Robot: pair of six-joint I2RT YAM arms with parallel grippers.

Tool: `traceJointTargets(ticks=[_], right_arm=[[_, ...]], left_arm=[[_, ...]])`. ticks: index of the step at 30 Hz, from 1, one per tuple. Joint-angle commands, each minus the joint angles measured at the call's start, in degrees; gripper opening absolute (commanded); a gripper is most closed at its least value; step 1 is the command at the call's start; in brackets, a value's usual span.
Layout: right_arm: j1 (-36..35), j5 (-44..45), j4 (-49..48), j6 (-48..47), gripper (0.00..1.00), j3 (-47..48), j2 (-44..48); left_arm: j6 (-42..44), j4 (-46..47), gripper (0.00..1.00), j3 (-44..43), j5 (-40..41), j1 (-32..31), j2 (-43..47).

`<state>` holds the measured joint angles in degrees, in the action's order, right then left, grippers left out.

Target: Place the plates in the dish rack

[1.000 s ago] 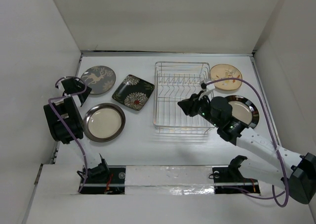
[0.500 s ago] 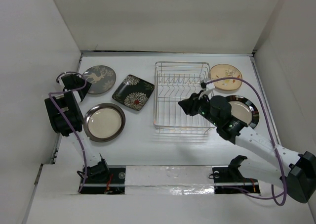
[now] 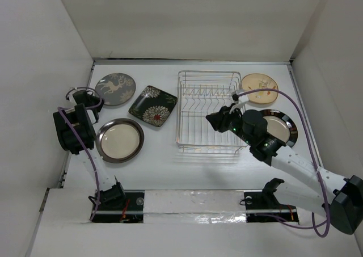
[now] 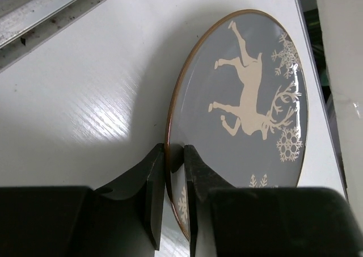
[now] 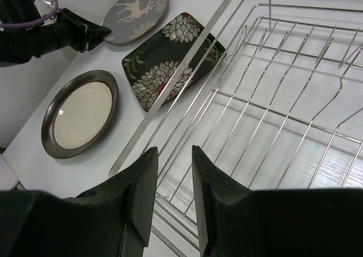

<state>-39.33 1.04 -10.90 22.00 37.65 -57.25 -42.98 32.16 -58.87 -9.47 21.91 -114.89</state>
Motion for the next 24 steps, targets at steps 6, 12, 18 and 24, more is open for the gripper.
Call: traceJointTargets(ticks=[6,12,18,24], right_arm=[[-0.1,2.4,-0.9,-1.1,0.36,0.4,1.4],[-0.7,2.8,-1.0,-1.3,0.35,0.6,1.3],[-1.3,3.4,-0.8,-1.3,0.35,0.7,1.6],[-1.3,4.1,-1.5,-1.1,0.35,0.5,2.0]], left_arm=[[-1.0,14.7,0.00,6.9,-1.2,0.0,6.2],[-0.7,18.7,0.00,8.3,-2.4,0.0,11.9],[-1.1,22.4,0.00,9.5,-4.3,0.5,14.1],[-2.7,24.4,0.00,10.3,-5.9,1.6,16.0]])
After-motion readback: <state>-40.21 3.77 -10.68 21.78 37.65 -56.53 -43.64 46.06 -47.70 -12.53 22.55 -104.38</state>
